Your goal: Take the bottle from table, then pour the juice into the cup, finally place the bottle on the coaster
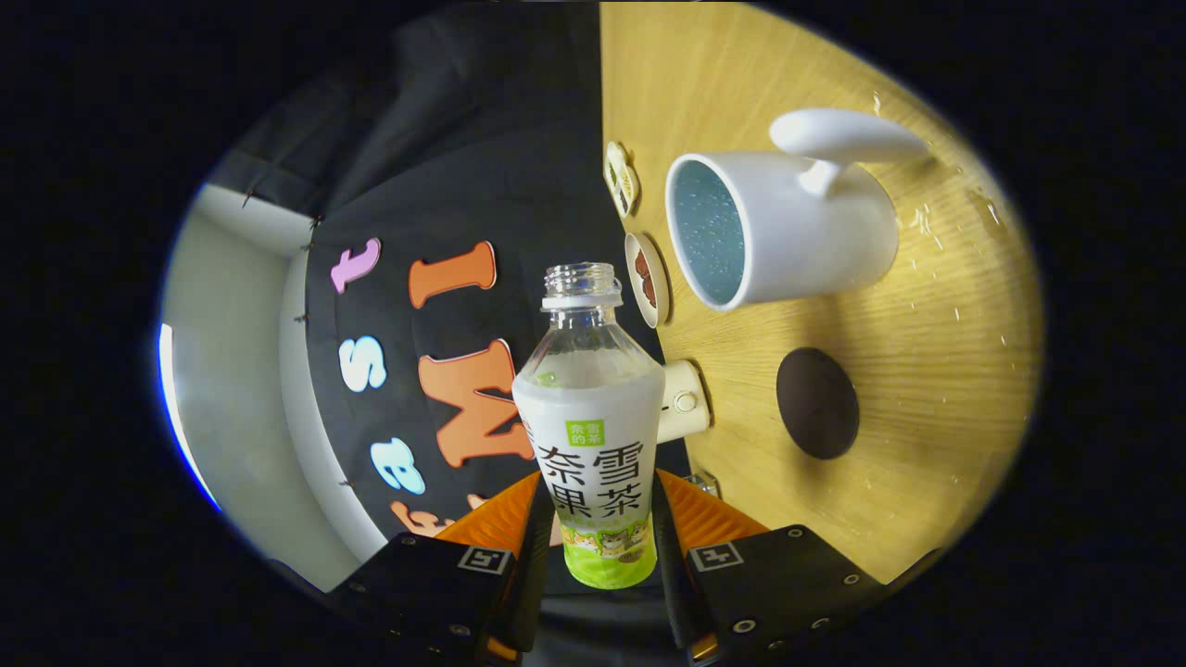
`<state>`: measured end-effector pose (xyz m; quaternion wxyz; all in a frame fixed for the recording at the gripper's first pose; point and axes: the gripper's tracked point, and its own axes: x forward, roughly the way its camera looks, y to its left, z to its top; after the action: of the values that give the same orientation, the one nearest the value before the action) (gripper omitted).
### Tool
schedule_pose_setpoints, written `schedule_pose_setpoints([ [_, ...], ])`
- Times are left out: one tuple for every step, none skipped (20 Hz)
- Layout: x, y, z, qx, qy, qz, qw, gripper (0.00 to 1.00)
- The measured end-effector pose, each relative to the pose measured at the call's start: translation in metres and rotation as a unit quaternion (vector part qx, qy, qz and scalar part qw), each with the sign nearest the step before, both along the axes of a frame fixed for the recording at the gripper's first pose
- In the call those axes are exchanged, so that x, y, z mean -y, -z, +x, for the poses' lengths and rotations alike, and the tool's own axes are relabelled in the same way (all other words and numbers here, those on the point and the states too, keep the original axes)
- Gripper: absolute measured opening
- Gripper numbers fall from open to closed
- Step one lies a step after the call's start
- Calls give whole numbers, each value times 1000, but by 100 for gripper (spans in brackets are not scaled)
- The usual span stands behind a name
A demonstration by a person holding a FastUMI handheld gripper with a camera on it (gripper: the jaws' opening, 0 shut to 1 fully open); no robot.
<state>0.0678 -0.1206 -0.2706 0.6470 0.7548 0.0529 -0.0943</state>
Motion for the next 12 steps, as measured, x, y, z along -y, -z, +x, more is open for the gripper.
schedule_pose_setpoints([
  [2, -4, 1, 2, -8, -35, 999, 55],
  [5, -5, 1, -1, -14, -75, 997, 55],
  [5, -6, 5, -5, -18, -120, 993, 55],
  [6, -4, 7, -11, -30, -165, 986, 55],
  [1, -2, 10, -17, -44, -207, 977, 55],
  [0, -2, 13, -20, -54, -245, 968, 55],
  [0, -1, 15, -19, -62, -276, 959, 55],
  [2, -1, 19, -18, -67, -306, 950, 55],
  [3, -1, 21, -20, -73, -334, 939, 55],
  [7, 0, 23, -24, -77, -364, 928, 55],
  [9, 0, 22, -27, -80, -390, 917, 55],
  [13, 0, 20, -31, -84, -417, 905, 55],
])
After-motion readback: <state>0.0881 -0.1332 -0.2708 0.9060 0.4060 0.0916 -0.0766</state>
